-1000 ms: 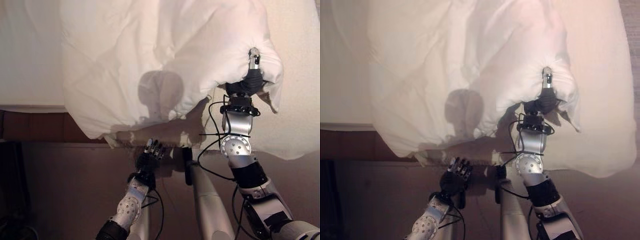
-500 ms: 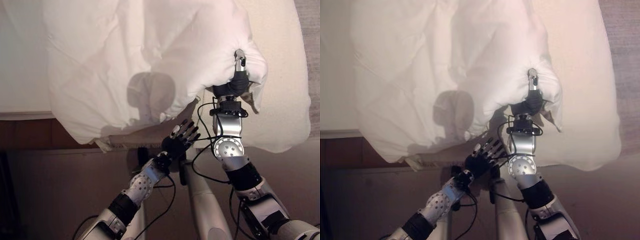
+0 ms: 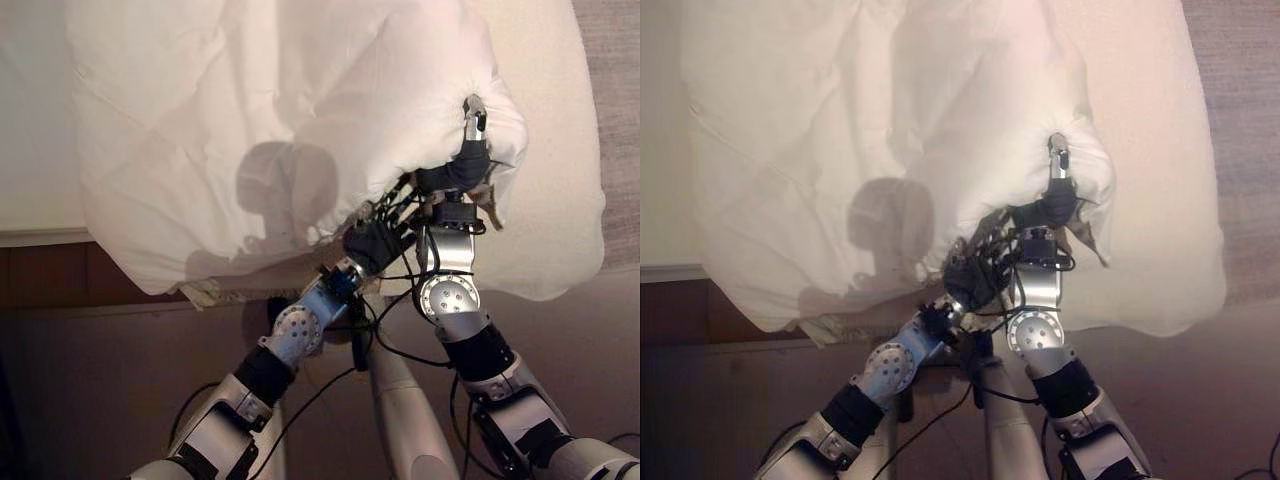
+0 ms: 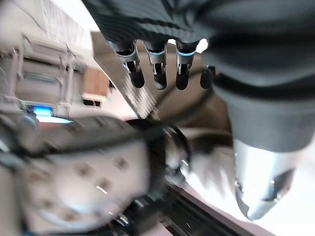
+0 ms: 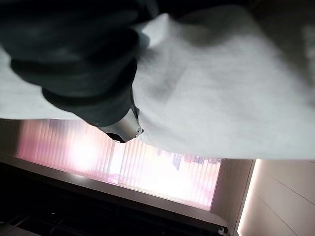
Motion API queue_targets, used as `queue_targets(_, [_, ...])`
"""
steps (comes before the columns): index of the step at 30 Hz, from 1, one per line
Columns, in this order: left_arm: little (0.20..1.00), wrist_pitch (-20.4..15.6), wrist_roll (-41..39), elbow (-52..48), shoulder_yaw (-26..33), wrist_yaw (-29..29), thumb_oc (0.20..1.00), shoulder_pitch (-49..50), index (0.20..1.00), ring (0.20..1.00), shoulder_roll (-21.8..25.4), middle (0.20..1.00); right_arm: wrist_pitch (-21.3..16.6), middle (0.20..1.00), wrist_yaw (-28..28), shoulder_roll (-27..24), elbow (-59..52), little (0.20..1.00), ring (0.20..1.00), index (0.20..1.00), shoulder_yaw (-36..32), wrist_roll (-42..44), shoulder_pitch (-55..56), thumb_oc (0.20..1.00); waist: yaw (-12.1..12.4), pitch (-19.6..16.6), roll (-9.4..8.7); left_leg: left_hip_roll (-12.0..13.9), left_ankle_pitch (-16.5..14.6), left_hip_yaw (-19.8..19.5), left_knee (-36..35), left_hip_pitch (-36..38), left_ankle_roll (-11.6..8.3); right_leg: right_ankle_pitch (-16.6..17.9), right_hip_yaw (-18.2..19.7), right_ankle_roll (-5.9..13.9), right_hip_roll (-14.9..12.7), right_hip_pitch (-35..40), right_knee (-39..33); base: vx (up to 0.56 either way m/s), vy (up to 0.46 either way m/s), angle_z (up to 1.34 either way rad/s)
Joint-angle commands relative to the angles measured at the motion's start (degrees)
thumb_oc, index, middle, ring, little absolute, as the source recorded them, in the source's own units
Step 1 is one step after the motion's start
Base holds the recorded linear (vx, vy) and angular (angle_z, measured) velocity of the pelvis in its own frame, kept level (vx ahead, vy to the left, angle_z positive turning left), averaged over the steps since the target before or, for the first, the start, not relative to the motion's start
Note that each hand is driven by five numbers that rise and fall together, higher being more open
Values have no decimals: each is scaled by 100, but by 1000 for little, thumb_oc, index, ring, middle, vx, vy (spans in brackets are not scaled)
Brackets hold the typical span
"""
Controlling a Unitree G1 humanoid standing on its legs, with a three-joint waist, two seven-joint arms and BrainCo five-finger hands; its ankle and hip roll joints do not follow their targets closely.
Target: Make the bed
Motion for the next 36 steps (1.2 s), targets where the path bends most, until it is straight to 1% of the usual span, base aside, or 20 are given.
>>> queue_targets(1, [1000,-148,-142,-256,25,-411,1000,108,1000,1000,-371,1000,-289,200,680,256,-887,200,200,200,-366,-202,-101,200,-61,-632,-162,-255,-280,197,219,-97,289,576,70,221,287,43,-353,0,0,0])
queue_targets(5, [1000,-123,-58,-234,200,-556,1000,140,1000,1000,-327,1000,-346,200,687,220,-927,200,200,200,-525,-226,-77,200,-37,-630,-171,-262,-287,201,224,-103,295,582,71,226,299,43,-352,0,0,0])
queue_targets(9, [1000,-264,-50,-255,479,-649,1000,303,1000,1000,-304,1000,-370,200,655,175,-1043,200,200,200,-653,-346,9,200,5,-611,-174,-274,-282,195,226,-114,301,598,67,231,287,44,-357,0,0,0])
queue_targets(16, [1000,-321,92,-47,810,-782,1000,547,1000,1000,-199,1000,-343,200,627,131,-1137,200,200,200,-757,-494,87,200,57,-608,-171,-272,-268,159,232,-112,299,573,27,222,280,66,-352,0,0,0])
queue_targets(17, [1000,-446,2,135,988,-664,1000,658,1000,1000,-234,1000,-322,200,595,137,-1170,200,200,200,-746,-546,143,200,80,-586,-165,-264,-300,146,224,-65,299,532,12,219,281,107,-330,0,0,0])
queue_targets(19, [1000,-511,-34,281,1106,-578,1000,683,1000,1000,-236,1000,-315,200,549,135,-1192,200,200,200,-756,-597,164,200,79,-595,-167,-272,-258,134,202,-90,299,559,3,217,274,81,-342,0,0,0])
queue_targets(21, [1000,-793,-145,508,1320,-279,1000,771,1000,1000,-257,1000,-309,200,453,114,-1248,200,200,200,-760,-700,208,200,98,-564,-161,-268,-294,128,212,-54,297,525,-10,210,271,112,-330,0,0,0])
queue_targets(23, [1000,-794,-145,510,1325,-278,1000,763,1000,1000,-256,1000,-308,200,441,116,-1256,200,200,200,-757,-711,206,200,88,-587,-162,-274,-254,127,196,-92,298,557,-11,212,265,76,-344,0,0,0])
queue_targets(24, [1000,-1340,-230,947,1681,374,1000,746,1000,1000,-228,1000,-326,200,299,60,-1350,200,200,200,-824,-834,218,200,115,-556,-146,-264,-260,128,223,-85,288,533,-32,206,251,87,-315,0,0,0])
queue_targets(26, [1000,-1664,-327,1206,1863,780,1000,599,1000,1000,-223,1000,-331,200,223,28,-1353,200,200,200,-821,-847,207,200,114,-537,-126,-256,-258,139,208,-71,278,523,-43,202,242,93,-312,0,0,0])
queue_targets(27, [1000,-1785,-333,1316,1966,956,1000,553,1000,1000,-209,1000,-338,200,208,5,-1347,200,200,200,-836,-841,216,200,118,-524,-113,-246,-298,137,220,-41,274,487,-46,205,240,121,-293,0,0,0])
queue_targets(28, [1000,-1786,-331,1321,1975,960,1000,535,1000,1000,-207,1000,-338,200,208,4,-1346,200,200,200,-834,-841,204,200,110,-530,-114,-250,-258,138,207,-70,275,522,-45,207,236,93,-307,0,0,0])
queue_targets(29, [1000,-2084,-359,1490,2229,1327,1000,367,1000,1000,-164,1000,-344,200,160,-22,-1331,200,200,200,-824,-816,249,200,101,-519,-93,-242,-265,154,213,-66,263,511,-43,210,231,96,-303,0,0,0])
queue_targets(30, [1000,-2233,-408,1560,2351,1499,1000,284,1000,1000,-158,1000,-359,200,116,-31,-1324,200,200,200,-823,-817,271,200,100,-514,-77,-235,-300,159,211,-36,257,474,-51,209,227,119,-295,0,0,0])
queue_targets(31, [1000,-2371,-410,1614,2476,1675,1000,188,1000,1000,-135,1000,-349,200,74,-41,-1320,200,200,200,-818,-823,288,200,90,-519,-71,-237,-259,164,202,-62,257,509,-53,211,223,89,-299,0,0,0])
queue_targets(32, [1000,-2493,-367,1717,2618,1820,1000,113,1000,1000,-82,1000,-330,200,61,-51,-1303,200,200,200,-822,-813,349,200,91,-515,-58,-232,-304,164,220,-31,251,468,-51,209,223,127,-292,0,0,0])
queue_targets(33, [1000,-2493,-362,1724,2629,1825,1000,96,1000,1000,-79,1000,-329,200,62,-50,-1306,200,200,200,-819,-812,341,200,84,-512,-60,-234,-270,167,216,-52,252,498,-49,209,221,109,-302,0,0,0])
queue_targets(34, [1000,-2673,-409,1865,2857,2106,1000,-52,1000,1000,-33,1000,-296,200,29,-53,-1284,200,200,200,-828,-811,395,200,66,-525,-39,-224,-267,177,218,-60,252,495,-50,203,215,103,-303,0,0,0])
queue_targets(36, [1000,-2843,-325,2013,3102,2322,1000,-149,1000,1000,68,1000,-250,200,41,-97,-1260,200,200,200,-892,-805,446,200,55,-525,-28,-214,-272,180,219,-53,246,493,-51,202,206,109,-302,0,0,0])
